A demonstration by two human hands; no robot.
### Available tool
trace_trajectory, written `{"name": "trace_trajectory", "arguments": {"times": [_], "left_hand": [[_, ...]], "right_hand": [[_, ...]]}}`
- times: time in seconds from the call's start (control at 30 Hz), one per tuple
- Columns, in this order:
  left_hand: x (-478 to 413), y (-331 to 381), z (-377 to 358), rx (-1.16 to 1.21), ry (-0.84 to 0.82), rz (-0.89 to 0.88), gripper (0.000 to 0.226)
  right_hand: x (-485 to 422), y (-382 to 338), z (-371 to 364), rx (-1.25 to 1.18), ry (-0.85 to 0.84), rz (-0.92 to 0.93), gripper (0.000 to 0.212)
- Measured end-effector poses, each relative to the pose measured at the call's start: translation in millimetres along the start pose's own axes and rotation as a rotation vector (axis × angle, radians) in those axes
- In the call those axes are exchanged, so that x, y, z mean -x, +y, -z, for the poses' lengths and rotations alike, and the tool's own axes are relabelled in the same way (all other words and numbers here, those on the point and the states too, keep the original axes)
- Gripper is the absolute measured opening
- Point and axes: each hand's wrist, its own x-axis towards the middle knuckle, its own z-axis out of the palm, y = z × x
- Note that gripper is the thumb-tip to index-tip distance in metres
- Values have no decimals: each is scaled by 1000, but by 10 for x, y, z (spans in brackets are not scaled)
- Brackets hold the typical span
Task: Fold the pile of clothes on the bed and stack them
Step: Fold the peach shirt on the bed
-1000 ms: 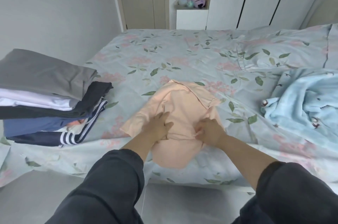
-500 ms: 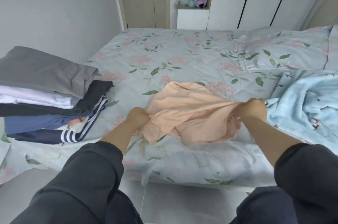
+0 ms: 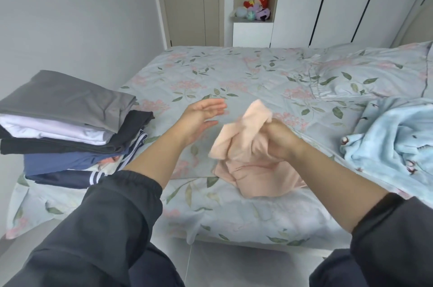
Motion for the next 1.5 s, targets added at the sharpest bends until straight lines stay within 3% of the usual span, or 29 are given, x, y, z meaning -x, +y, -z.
{"name": "trace_trajectory", "arguments": {"times": [0.03,0.1,0.17,0.2,0.27,0.33,0.4,0.5,0.6,0.7,0.8,0.9,0.93,0.97,1.07,1.13,1.2,1.27,1.37,1.5], "left_hand": [[-30,-36,29,-88,20,20,41],[-101,-186,29,-297,-12,129,54],[-157,-395,-55,-467,-53,232,61],[-176,-503,-116,-523,-55,260,64],[-197,-688,-240,-583,-59,269,66],[-224,-855,-343,-649,-115,235,58],[-264,-1005,-443,-726,-165,199,52],[-338,-1182,-568,-822,-138,183,68],[-364,-1286,-654,-958,-73,131,82],[-350,-1347,-658,-1166,-34,35,91],[-379,-1407,-616,-1298,-6,14,72],[-413,-1384,-577,-1124,90,-32,34],[-421,-1342,-574,-1038,118,-60,29],[-425,-1281,-576,-962,134,-102,27],[-438,-1021,-585,-791,91,-227,20],[-414,-818,-588,-706,9,-236,13],[-385,-603,-579,-634,-42,-230,18],[-347,-393,-569,-596,-32,-250,21],[-322,-116,-533,-634,57,-296,17],[-273,230,-410,-676,48,-273,12]], "right_hand": [[32,-133,40,-204,-34,-61,19],[38,-392,190,-393,160,-103,18],[32,-517,493,69,597,-143,12],[64,-544,561,308,712,-232,11],[123,-461,886,731,1020,-193,20],[185,-260,1207,405,1135,-128,39],[264,-12,1286,462,1166,-73,55],[236,314,1244,899,801,-68,67],[220,505,1150,1228,398,-179,83],[227,654,1184,1622,160,-206,52],[249,584,1119,1774,24,-231,34],[270,368,1032,1791,-156,-480,22],[260,305,1014,1811,-138,-520,9],[241,254,998,1839,-65,-473,13],[109,209,1011,1779,246,-107,51],[17,192,948,1670,165,24,71],[-55,139,839,1530,97,38,77],[-132,69,737,1437,78,25,60],[-177,-90,616,1508,66,-80,23],[-179,-409,544,1692,342,73,7]]}}
